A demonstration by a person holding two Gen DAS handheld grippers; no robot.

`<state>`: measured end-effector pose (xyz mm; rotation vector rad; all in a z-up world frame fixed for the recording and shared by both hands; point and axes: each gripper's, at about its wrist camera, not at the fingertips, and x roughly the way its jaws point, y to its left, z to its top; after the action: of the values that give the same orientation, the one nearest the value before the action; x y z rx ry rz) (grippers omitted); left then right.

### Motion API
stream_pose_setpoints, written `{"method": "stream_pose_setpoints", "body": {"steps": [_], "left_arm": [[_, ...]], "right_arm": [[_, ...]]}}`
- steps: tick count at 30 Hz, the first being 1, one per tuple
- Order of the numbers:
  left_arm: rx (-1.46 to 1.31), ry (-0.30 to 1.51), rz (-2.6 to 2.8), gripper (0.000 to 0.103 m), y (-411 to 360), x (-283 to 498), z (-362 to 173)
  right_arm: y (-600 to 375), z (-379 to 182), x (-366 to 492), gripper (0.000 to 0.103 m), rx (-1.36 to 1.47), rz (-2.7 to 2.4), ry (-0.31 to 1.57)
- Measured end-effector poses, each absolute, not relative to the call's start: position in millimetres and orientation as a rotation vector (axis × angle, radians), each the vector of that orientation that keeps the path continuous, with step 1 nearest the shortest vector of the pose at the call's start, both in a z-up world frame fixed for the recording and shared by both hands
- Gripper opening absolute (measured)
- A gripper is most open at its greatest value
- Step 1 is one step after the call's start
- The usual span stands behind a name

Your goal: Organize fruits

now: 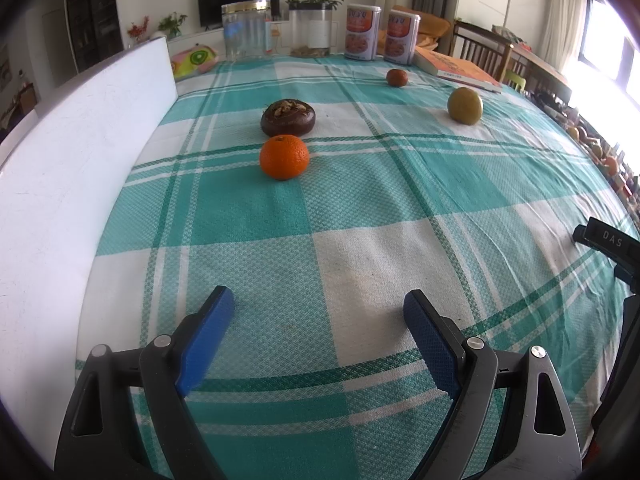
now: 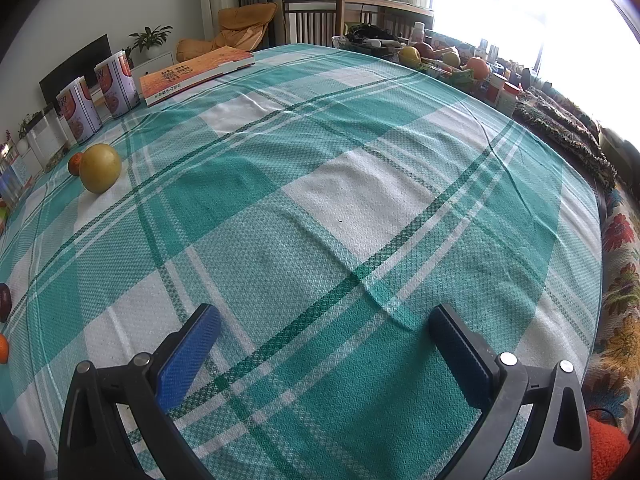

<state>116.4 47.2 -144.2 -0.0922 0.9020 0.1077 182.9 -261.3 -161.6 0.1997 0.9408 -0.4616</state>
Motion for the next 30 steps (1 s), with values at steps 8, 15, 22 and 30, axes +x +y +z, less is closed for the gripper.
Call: {"method": "stream_pose_setpoints", "body": {"steps": [8,15,22,30], "left_arm": [[-0.080,0.908,0.107,0.091,45.2,117.1,-144.9],[-0.074,0.910,0.109,0.091,44.0,116.9,-145.2],[-0.074,0.910,0.109,0.091,44.2,116.9,-145.2],[-0.074,0.911,0.109,0.091,44.1,116.9,-145.0]], "right_arm": [[-261.6,-161.7,182.9,0.103,0.200,-0.462,0.941],[-261.5,-161.6,182.9,0.103,0.200,-0.462,0.941],[-261.9,-161.6,182.8,0.103,0.200,-0.462,0.941],[-261.3,-161.5,182.9,0.103,0.200,-0.462,0.941]]}}
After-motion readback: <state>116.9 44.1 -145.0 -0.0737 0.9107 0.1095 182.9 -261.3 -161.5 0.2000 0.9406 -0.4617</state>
